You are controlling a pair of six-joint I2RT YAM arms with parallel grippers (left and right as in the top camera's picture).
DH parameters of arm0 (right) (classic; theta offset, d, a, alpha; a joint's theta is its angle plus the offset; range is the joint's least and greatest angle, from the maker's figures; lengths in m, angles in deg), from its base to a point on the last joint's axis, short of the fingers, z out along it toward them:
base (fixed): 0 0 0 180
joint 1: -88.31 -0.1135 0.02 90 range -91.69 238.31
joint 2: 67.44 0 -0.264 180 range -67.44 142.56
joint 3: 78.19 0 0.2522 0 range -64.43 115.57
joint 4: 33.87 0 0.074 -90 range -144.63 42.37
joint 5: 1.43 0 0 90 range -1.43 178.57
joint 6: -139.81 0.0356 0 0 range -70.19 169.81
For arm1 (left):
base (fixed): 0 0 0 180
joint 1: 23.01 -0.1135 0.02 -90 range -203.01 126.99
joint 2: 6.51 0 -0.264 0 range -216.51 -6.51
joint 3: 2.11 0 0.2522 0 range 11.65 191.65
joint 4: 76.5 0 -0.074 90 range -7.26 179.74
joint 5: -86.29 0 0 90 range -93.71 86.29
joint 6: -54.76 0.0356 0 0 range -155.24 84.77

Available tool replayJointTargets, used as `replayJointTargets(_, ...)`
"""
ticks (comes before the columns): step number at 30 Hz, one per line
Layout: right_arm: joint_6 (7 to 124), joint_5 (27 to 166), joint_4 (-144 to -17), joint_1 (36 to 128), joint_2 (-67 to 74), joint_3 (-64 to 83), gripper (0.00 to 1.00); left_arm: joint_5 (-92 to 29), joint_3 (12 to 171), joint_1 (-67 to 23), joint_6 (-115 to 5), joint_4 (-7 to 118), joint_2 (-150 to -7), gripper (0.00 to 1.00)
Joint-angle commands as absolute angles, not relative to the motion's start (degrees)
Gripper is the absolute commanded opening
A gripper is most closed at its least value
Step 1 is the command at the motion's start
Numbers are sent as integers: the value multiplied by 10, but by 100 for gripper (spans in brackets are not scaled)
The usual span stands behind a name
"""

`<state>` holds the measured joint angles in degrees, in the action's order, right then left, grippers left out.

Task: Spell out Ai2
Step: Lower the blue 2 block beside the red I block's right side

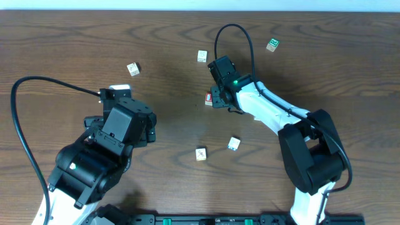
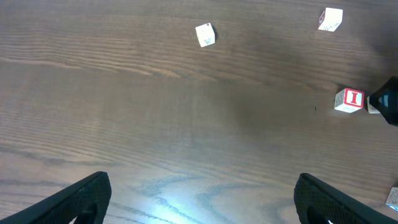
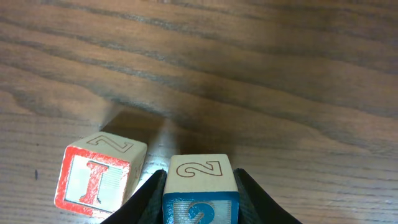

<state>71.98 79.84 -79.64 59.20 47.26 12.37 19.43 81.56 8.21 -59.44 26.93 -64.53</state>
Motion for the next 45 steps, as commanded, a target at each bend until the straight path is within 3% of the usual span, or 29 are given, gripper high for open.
replayJointTargets(1,729,784,-795,596,470,128,36,209,831,80,-601,267,-641,96)
replayJointTargets(8,729,780,-792,596,470,128,36,209,831,80,-601,267,-641,95)
replayJointTargets(13,729,785,-798,596,459,128,31,219,831,80,-601,267,-641,95)
replayJointTargets(18,729,788,-803,596,432,128,40,223,831,80,-601,267,-641,95)
replayJointTargets(23,729,767,-830,596,403,128,40,225,831,80,-601,267,-641,95)
replayJointTargets(29,739,753,-883,614,400,126,29,225,831,80,-601,262,-641,95)
replayJointTargets(35,740,763,-881,641,399,115,43,240,831,80,-601,251,-641,95)
replayJointTargets(45,740,824,-809,660,399,54,49,240,831,80,-601,254,-641,95)
